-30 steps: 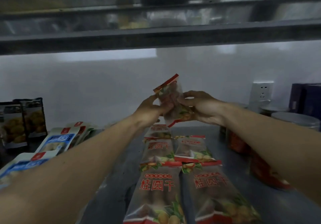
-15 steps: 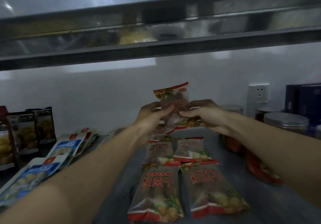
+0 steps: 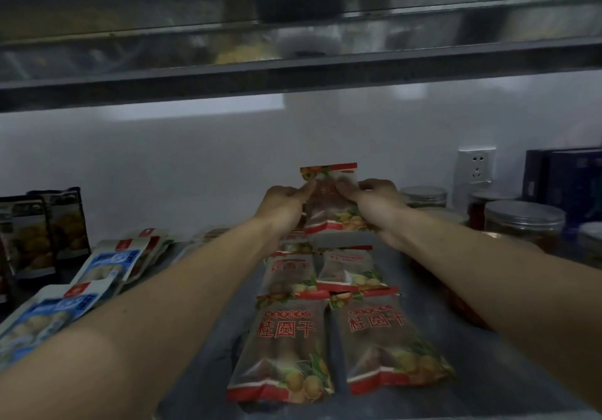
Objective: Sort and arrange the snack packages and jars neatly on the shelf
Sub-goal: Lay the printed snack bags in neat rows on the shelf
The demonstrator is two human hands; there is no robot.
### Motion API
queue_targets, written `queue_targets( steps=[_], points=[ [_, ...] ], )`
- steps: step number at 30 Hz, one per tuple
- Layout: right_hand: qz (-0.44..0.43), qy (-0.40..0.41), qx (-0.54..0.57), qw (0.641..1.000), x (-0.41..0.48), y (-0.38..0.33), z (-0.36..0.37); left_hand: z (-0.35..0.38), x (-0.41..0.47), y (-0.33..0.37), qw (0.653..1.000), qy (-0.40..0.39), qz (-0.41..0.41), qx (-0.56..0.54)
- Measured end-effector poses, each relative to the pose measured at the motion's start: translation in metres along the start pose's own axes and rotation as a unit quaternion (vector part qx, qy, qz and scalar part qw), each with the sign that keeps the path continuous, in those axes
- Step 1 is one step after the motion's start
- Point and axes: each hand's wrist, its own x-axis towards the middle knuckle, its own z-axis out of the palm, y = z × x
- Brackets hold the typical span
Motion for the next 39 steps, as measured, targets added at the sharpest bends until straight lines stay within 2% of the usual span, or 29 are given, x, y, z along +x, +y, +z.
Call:
queue_targets(
  steps=[2, 4, 6, 8, 10, 13, 15, 18, 22, 23, 27, 33, 39],
  points=[
    [0.034, 0.036, -0.033, 0.998, 0.01, 0.009, 0.001, -0.004, -0.003, -0.005, 0.982, -0.051, 0.028, 0.178],
    [0.059, 0.055, -0.047, 0.996, 0.019, 0.018, 0.001, -0.01, -0.011, -0.012, 0.923, -0.137, 0.052, 0.356],
    [0.082, 0.05, -0.052, 0.994, 0.025, 0.024, 0.002, -0.014, -0.016, -0.023, 0.873, -0.206, 0.051, 0.439],
    [0.11, 0.032, -0.051, 0.992, 0.031, 0.034, 0.007, -0.016, -0.02, -0.033, 0.852, -0.235, 0.015, 0.469],
    [0.131, 0.014, -0.073, 0.989, 0.038, 0.045, 0.014, -0.016, -0.021, -0.04, 0.864, -0.248, -0.031, 0.438],
    [0.136, -0.013, -0.248, 0.959, 0.049, 0.053, 0.023, -0.016, -0.019, -0.043, 0.886, -0.263, -0.037, 0.379],
    [0.108, -0.023, -0.364, 0.925, 0.045, 0.047, 0.026, -0.015, -0.018, -0.043, 0.89, -0.257, -0.03, 0.375],
    [0.055, -0.056, -0.439, 0.895, 0.041, 0.044, 0.025, -0.016, -0.017, -0.046, 0.889, -0.251, -0.035, 0.382],
    [-0.011, -0.211, -0.512, 0.833, 0.03, 0.047, 0.022, -0.015, -0.017, -0.047, 0.88, -0.253, -0.039, 0.401],
    [-0.014, -0.235, -0.512, 0.826, 0.027, 0.047, 0.022, -0.014, -0.018, -0.047, 0.875, -0.253, -0.038, 0.412],
    [-0.02, -0.248, -0.495, 0.833, 0.02, 0.05, 0.019, -0.012, -0.023, -0.049, 0.858, -0.252, -0.043, 0.445],
    [-0.009, -0.239, -0.484, 0.842, 0.015, 0.051, 0.024, -0.01, -0.019, -0.056, 0.857, -0.242, -0.039, 0.453],
    [-0.032, -0.214, -0.524, 0.824, 0.004, 0.036, 0.022, -0.015, -0.03, -0.043, 0.867, -0.208, -0.004, 0.452]
  ],
)
